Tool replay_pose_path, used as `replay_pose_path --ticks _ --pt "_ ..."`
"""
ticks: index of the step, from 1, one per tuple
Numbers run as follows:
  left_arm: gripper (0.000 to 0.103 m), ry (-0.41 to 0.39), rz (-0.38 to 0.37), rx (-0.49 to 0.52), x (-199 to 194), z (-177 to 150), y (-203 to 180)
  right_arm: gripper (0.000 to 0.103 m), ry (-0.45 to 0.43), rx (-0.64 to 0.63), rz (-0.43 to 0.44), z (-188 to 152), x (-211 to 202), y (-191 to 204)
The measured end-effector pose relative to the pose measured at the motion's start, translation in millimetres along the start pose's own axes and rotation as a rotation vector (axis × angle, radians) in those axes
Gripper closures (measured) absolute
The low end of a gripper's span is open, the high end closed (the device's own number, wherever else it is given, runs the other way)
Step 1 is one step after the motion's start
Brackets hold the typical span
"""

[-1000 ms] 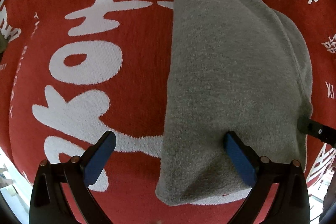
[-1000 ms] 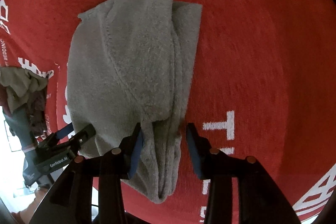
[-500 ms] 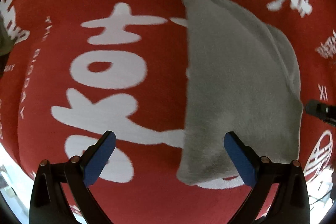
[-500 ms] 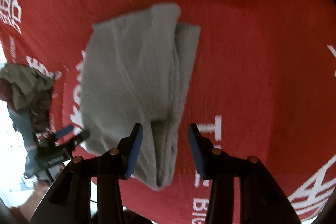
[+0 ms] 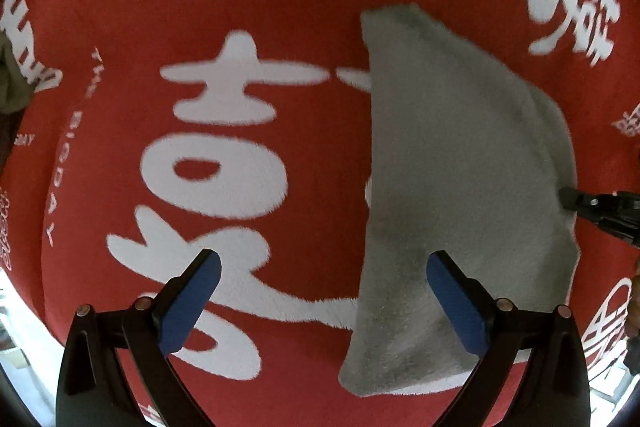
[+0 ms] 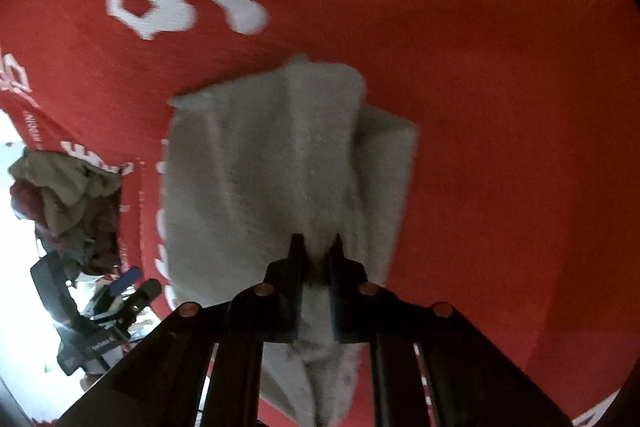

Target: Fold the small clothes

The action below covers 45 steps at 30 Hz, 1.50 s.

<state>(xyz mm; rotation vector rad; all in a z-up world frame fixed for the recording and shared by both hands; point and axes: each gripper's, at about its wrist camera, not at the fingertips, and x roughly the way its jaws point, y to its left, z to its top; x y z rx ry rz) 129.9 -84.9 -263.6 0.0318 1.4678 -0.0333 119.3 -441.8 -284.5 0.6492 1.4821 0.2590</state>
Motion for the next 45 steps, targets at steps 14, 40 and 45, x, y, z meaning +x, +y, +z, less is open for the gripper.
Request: replay_pose_path --ticks 14,40,45 --pt "0.000 0.010 -0.020 0.025 -4 -1 9 0.044 -0.034 0.073 0.069 -20 -33 -28" --pt "0.000 0.142 -0.402 0.121 43 21 -23 0.039 0.035 0.089 0.373 10 23 -58" --pt "0.000 0.136 -0.372 0.162 43 26 -47 0.037 0.050 0.038 0.418 20 30 -48"
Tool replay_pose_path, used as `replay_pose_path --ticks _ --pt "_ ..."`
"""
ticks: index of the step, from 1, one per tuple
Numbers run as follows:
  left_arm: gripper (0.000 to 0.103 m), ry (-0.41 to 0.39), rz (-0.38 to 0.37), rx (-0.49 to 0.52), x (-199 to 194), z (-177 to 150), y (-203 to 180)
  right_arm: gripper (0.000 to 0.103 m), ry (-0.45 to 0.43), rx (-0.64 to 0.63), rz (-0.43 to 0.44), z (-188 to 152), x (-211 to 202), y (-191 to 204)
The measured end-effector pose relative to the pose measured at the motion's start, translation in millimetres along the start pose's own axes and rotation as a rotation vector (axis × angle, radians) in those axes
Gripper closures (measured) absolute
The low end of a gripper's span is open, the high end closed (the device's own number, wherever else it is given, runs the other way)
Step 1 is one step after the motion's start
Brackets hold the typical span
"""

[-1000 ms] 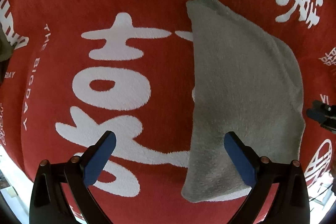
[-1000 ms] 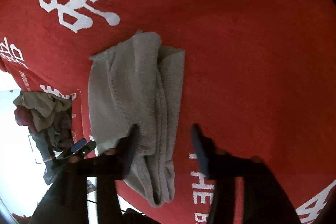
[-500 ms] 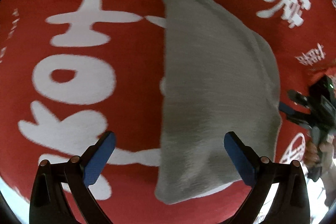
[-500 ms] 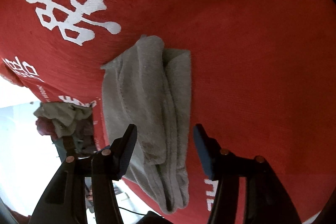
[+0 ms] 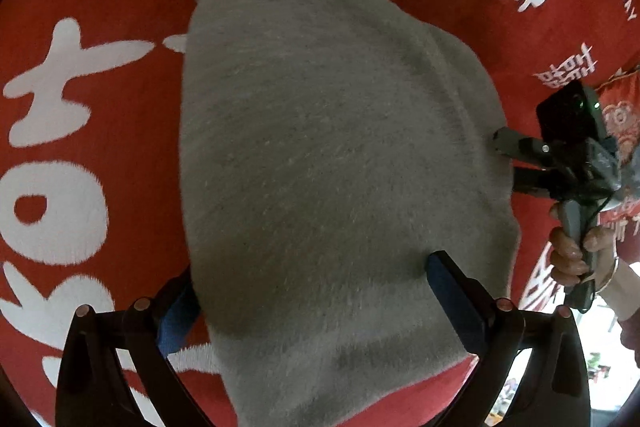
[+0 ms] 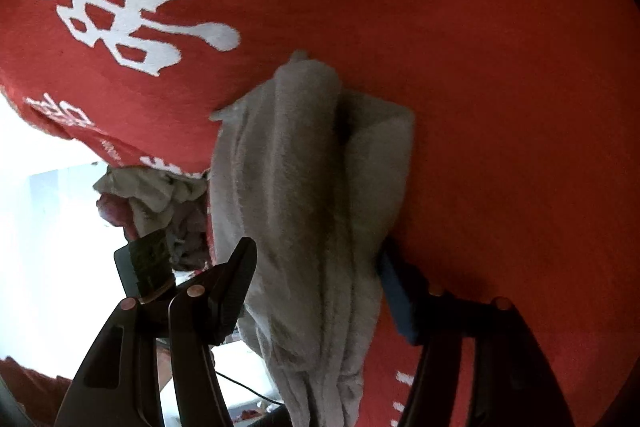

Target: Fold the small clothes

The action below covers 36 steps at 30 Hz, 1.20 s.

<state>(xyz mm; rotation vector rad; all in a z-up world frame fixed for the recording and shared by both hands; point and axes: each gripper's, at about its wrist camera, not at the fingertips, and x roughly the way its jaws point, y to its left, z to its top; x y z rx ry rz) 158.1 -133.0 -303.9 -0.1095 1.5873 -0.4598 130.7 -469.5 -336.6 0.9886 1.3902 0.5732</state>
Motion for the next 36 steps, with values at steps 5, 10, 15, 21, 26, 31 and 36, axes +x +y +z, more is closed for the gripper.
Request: replay_pose_path --ticks 5,10,15,21,26,31,36 --pt "0.001 -0.022 0.012 -0.020 3 5 -2 0.036 0.002 -0.009 0.062 7 7 -6" --pt "0.036 -0.074 0.052 -0.004 -12 2 -13 0.065 -0.011 0.094 0.026 5 9 -12" --pt "0.054 -0.111 0.041 0.023 -40 -5 -20 0.068 -0.058 0.118 0.118 -6 -1 2" --pt "0.055 -0.159 0.003 0.048 -84 -29 -15 0.068 -0.060 0.096 0.173 -27 -9 38" --pt "0.055 -0.202 -0.068 0.077 -121 -49 -7 0.068 -0.064 0.097 0.159 -57 -7 60" --pt "0.054 -0.203 0.041 0.140 -123 -68 -4 0.068 -0.098 0.098 0.198 -93 3 74" --pt "0.024 -0.149 0.084 0.018 -104 -84 42 0.063 -0.241 0.179 0.055 -107 -6 54"
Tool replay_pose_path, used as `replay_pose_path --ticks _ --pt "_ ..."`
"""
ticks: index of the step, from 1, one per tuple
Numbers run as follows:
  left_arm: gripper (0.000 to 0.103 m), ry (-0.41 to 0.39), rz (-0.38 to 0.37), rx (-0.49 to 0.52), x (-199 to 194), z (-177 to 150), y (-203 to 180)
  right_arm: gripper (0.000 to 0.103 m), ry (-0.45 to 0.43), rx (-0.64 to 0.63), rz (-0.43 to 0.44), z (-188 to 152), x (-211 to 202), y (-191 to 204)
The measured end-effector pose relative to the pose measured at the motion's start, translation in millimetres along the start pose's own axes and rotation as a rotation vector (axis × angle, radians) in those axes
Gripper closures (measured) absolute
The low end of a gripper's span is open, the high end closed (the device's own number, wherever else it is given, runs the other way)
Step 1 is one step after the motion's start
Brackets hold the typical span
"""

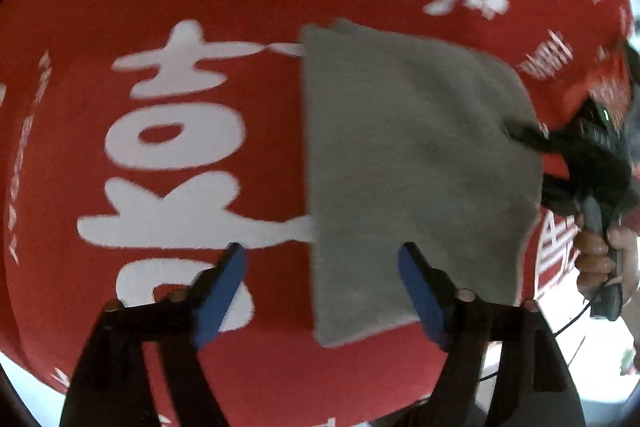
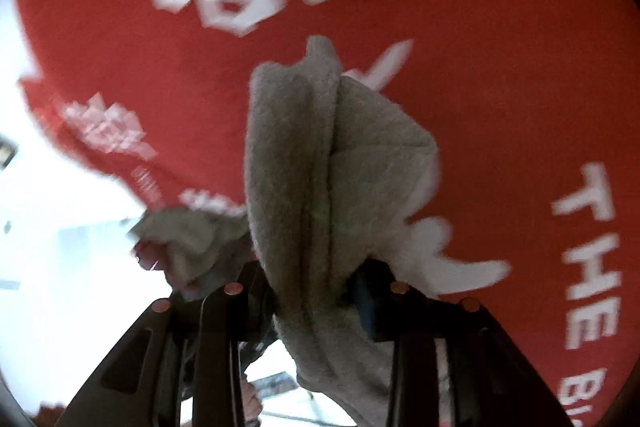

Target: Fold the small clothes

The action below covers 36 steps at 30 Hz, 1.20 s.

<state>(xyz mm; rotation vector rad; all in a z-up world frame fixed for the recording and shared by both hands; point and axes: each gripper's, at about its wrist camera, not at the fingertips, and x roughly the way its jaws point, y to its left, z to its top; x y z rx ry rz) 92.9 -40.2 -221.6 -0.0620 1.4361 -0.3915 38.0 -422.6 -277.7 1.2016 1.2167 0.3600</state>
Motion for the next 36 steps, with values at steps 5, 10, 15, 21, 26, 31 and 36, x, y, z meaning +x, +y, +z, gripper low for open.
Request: replay_pose_path --ticks 5,10,15,21,26,31,36 --pt "0.018 0.049 -0.102 -0.078 26 11 20 0.016 -0.031 -0.048 -0.167 15 -19 -13" --pt "0.018 0.121 -0.186 -0.050 61 28 9 0.016 0.054 -0.065 -0.174 21 -25 -33" --pt "0.018 0.146 -0.244 0.009 73 34 -9 0.016 0.162 -0.084 -0.096 20 -4 -53" --pt "0.032 0.124 -0.239 0.066 79 38 -42 0.052 0.223 -0.073 -0.029 26 38 -43" --pt "0.043 0.061 -0.266 0.055 47 38 -46 0.060 0.218 -0.068 0.053 17 40 -17" --pt "0.043 -0.022 -0.246 0.036 -1 25 -34 0.060 0.234 -0.118 0.111 0 37 21" --pt "0.043 -0.060 -0.170 0.017 -28 -1 -10 0.060 0.256 -0.157 0.169 -29 47 42"
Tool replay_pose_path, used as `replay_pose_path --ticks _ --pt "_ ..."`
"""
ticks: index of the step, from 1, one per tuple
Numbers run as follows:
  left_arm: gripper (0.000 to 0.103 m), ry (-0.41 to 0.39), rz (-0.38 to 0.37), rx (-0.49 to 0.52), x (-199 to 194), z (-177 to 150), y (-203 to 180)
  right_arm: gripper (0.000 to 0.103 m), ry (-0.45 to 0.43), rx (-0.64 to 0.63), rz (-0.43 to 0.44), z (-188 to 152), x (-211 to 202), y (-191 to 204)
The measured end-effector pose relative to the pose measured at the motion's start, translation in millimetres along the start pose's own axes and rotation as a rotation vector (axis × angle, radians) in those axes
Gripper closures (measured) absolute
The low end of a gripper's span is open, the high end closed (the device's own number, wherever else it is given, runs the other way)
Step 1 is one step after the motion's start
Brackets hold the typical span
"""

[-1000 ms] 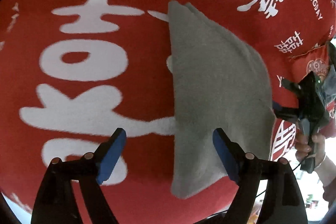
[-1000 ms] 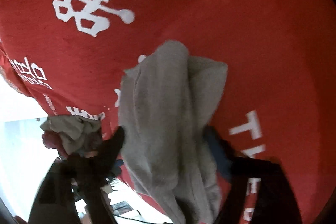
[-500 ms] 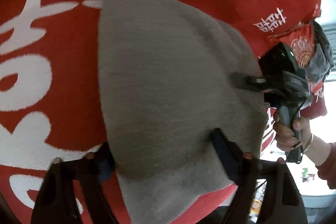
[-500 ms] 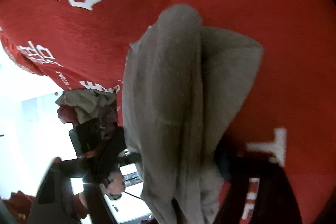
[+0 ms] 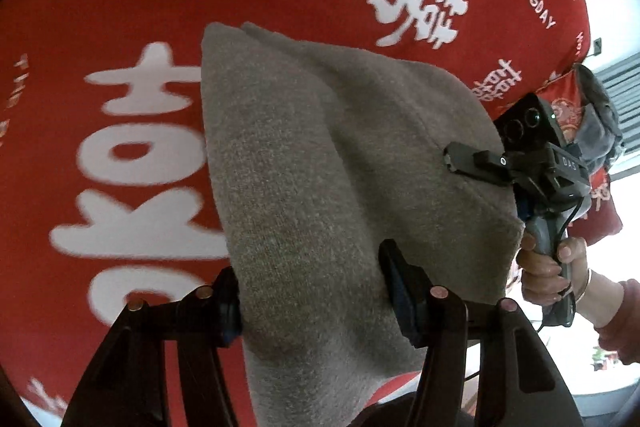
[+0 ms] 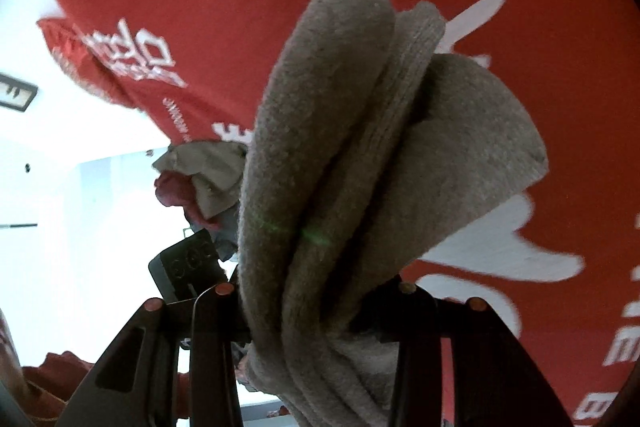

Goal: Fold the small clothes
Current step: 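Fold the sweater over with both grippers and lay it flat, then open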

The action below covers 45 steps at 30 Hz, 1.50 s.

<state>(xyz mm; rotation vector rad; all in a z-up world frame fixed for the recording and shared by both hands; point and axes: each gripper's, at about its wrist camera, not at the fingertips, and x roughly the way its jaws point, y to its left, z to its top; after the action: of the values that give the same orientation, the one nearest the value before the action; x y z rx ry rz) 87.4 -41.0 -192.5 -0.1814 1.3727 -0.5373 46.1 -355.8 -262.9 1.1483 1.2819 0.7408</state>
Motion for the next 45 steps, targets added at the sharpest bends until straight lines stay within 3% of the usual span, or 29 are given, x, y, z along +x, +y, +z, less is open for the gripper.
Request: replay_pose_path --ticks 4,7,11,12,15,19,23,24,25,26,27,29,36,45 --pt "0.043 0.044 0.124 -0.032 16 -24 15 0.060 0.046 0.000 -0.036 -13 31 -11" --pt "0.039 0.096 0.248 -0.072 28 -44 33 0.057 0.087 0.023 -0.204 -20 49 -33" --pt "0.006 0.033 0.368 -0.082 14 -58 29 0.038 0.062 0.019 -0.405 -32 38 -32" --pt "0.001 0.028 0.380 -0.086 11 -59 28 0.037 0.047 0.012 -0.448 -35 32 -28" --pt "0.001 0.011 0.399 -0.115 0 -59 24 0.037 0.007 -0.026 -0.541 -47 13 -8" --pt "0.001 -0.028 0.427 -0.139 -17 -64 26 0.037 0.003 -0.032 -0.512 -76 2 11" --pt "0.001 -0.063 0.386 -0.144 -34 -64 26 0.038 0.079 -0.050 -0.532 -103 37 18" --pt "0.001 -0.070 0.365 -0.147 -37 -64 26 0.039 0.090 -0.063 -0.555 -108 44 17" --pt "0.001 -0.071 0.349 -0.153 -38 -64 27 0.050 0.095 -0.080 -0.582 -109 55 16" --pt "0.001 -0.066 0.337 -0.164 -39 -64 29 0.079 0.104 -0.106 -0.617 -111 63 13" --pt "0.001 -0.056 0.347 -0.177 -38 -64 31 0.093 0.120 -0.139 -0.671 -114 69 10" --pt "0.001 -0.043 0.389 -0.195 -38 -64 33 0.096 0.127 -0.181 -0.776 -119 77 -2" --pt "0.001 0.028 0.476 -0.210 -45 -70 34 0.095 0.060 -0.081 -0.808 -135 46 -5" --pt "0.001 0.067 0.506 -0.165 -73 -68 10 0.094 -0.032 -0.057 -0.840 -141 16 54"
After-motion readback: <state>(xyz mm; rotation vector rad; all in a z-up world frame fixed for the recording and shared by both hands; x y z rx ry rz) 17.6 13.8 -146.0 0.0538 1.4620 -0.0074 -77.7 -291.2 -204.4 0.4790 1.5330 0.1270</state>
